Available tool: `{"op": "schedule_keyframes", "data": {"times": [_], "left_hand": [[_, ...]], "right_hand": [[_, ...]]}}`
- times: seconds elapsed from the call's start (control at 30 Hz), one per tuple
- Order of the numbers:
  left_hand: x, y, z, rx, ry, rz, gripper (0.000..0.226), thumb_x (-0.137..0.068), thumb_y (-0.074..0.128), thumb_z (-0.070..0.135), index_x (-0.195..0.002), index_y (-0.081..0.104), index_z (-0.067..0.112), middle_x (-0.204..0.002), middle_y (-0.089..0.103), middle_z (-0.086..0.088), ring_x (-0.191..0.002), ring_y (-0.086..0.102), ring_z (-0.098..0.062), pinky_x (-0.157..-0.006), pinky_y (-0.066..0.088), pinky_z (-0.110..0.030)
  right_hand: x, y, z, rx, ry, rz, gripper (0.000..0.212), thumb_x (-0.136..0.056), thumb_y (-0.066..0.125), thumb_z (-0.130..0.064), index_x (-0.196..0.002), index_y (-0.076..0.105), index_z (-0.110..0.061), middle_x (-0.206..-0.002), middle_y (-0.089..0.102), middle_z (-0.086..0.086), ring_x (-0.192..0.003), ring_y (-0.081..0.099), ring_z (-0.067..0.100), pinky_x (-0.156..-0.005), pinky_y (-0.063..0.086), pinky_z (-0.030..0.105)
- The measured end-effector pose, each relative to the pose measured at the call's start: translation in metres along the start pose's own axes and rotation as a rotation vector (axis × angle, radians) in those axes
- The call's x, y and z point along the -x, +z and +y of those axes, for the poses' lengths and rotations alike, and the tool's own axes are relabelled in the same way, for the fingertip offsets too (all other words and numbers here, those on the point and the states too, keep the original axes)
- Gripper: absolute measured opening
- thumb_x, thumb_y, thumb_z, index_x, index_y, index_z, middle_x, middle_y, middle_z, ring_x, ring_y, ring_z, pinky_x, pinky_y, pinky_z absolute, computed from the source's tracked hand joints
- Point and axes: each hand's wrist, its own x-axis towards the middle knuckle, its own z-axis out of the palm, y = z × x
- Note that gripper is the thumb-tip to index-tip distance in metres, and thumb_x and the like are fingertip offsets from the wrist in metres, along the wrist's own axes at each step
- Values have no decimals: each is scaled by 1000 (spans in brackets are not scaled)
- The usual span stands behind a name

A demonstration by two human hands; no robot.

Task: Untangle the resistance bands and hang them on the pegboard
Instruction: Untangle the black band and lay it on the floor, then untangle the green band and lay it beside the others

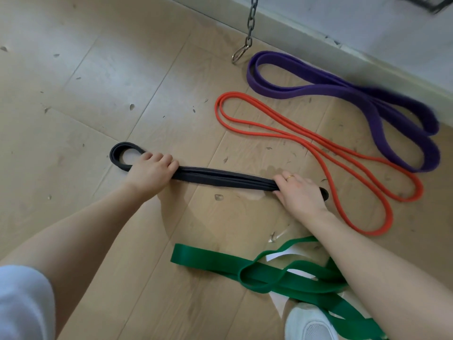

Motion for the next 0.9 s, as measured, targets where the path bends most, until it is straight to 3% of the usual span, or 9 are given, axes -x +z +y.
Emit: {"op": "schedule_keyframes", "data": {"times": [0.13, 0.3, 0.43, 0.5, 0.6, 0.67, 0.73, 0.8, 0.9], "left_hand": [[-14, -14, 9, -31, 44, 81, 21, -55, 74, -1, -65, 56, 3, -57, 55, -11, -46, 53, -26, -48, 42, -31], [-66, -44, 22, -2, -12, 221, 24, -53, 73, -6, -71, 58, 0, -63, 57, -15, -53, 57, -30, -52, 45, -33], [-103, -50, 31, 20, 24, 250, 15, -68, 48, 0, -75, 61, 1, -68, 58, -14, -63, 58, -31, -60, 47, -34], [-107, -42, 37, 97, -57, 216, 28, -77, 44, 0, -99, 62, -3, -88, 61, -20, -86, 59, -36, -73, 46, -41], [-104, -33, 46, 163, -163, 148, 50, -90, 43, 4, -138, 32, -3, -128, 46, -23, -124, 39, -37, -95, 36, -47], [-102, -35, 52, 130, -223, 61, 57, -94, 33, 8, -146, 11, 4, -149, 25, -14, -140, 18, -31, -110, 22, -43], [-102, -40, 56, 104, -282, 18, 60, -96, 27, 10, -148, -2, 9, -157, 6, -8, -144, 2, -29, -116, 7, -42], [-98, -43, 61, 140, -331, 33, 61, -96, 28, 7, -147, -6, 8, -157, 0, -9, -145, -2, -30, -117, 3, -42], [-77, -46, 75, 245, -313, 92, 62, -96, 32, 10, -147, -2, 8, -157, 0, -10, -144, 1, -29, -116, 4, -41]], "right_hand": [[-7, -7, 11, -24, 80, 59, 26, -96, 44, -25, -118, 48, -12, -116, 54, 7, -105, 52, 26, -72, 39, 34], [-5, -7, 46, -57, 226, 123, 36, -95, 48, -26, -128, 47, -11, -121, 54, 11, -106, 53, 29, -73, 45, 40], [-1, 10, 57, -61, 258, 76, 32, -96, 46, -27, -124, 47, -12, -116, 54, 12, -104, 50, 30, -72, 41, 38], [2, 19, 55, -43, 297, 94, 32, -96, 45, -27, -125, 47, -13, -116, 56, 13, -105, 50, 31, -81, 39, 40], [3, 26, 51, -38, 343, 106, 49, -90, 56, -31, -133, 43, -11, -128, 52, 14, -117, 45, 33, -95, 36, 42], [13, 20, 45, -74, 211, 193, 66, -77, 71, -30, -133, 44, -8, -130, 52, 15, -119, 47, 34, -97, 40, 48], [33, 16, 34, -109, -78, 257, 59, -74, 73, -28, -126, 53, -10, -126, 57, 14, -115, 54, 33, -93, 45, 47], [59, 17, 17, -190, -337, 9, 48, -86, 59, -34, -130, 51, -14, -132, 53, 9, -122, 49, 28, -101, 39, 43], [82, 31, 8, -113, -397, -361, 50, -93, 45, -41, -137, 41, -17, -141, 41, 3, -126, 40, 23, -106, 31, 38]]}}
